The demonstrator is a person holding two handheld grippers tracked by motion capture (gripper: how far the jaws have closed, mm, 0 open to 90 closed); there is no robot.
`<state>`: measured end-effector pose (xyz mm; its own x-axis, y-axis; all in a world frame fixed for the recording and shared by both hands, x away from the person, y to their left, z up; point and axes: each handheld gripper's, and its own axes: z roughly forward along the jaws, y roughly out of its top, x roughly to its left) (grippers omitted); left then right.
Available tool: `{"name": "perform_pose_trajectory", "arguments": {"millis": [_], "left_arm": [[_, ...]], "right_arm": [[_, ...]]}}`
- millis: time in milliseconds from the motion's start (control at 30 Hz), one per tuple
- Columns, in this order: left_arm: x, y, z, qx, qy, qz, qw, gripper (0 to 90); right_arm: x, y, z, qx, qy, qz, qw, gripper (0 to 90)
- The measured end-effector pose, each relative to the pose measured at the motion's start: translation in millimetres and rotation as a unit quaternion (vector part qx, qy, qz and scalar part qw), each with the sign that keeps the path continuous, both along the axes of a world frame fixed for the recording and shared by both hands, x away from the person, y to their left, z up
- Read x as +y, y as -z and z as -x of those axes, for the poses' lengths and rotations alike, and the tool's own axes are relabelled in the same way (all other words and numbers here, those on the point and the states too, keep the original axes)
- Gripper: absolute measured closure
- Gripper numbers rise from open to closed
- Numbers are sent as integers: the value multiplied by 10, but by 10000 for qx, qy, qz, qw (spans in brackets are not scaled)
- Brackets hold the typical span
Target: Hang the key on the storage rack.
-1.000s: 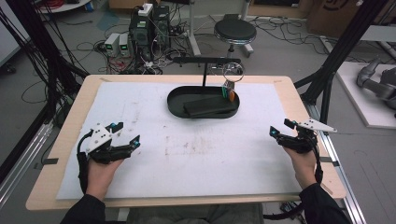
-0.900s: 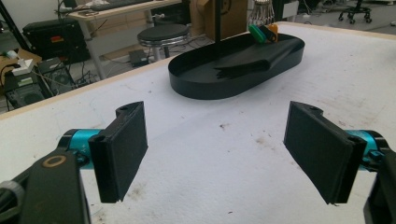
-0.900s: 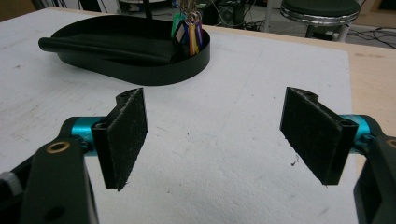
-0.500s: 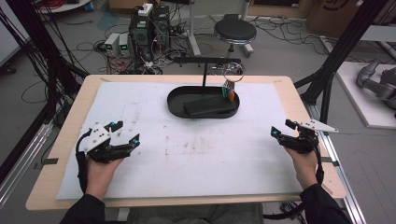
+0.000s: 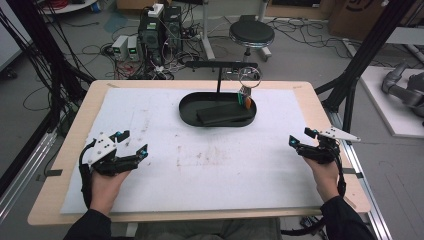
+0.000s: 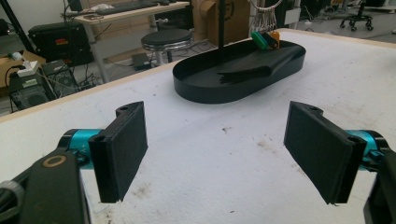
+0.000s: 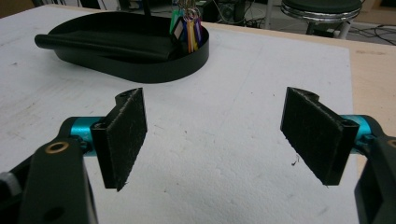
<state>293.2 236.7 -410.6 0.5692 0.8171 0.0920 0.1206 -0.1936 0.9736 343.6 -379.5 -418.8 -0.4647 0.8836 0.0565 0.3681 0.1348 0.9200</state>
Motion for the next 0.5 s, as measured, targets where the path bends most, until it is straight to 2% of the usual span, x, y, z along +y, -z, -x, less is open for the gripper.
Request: {"name": "perform_pose_trajectory", "arguments": {"millis": [500], "left_arm": [[-2, 8, -37, 21, 4, 29, 10000, 214]], "right_arm": [[-20, 9, -8, 48, 5, 16, 10000, 220]]}}
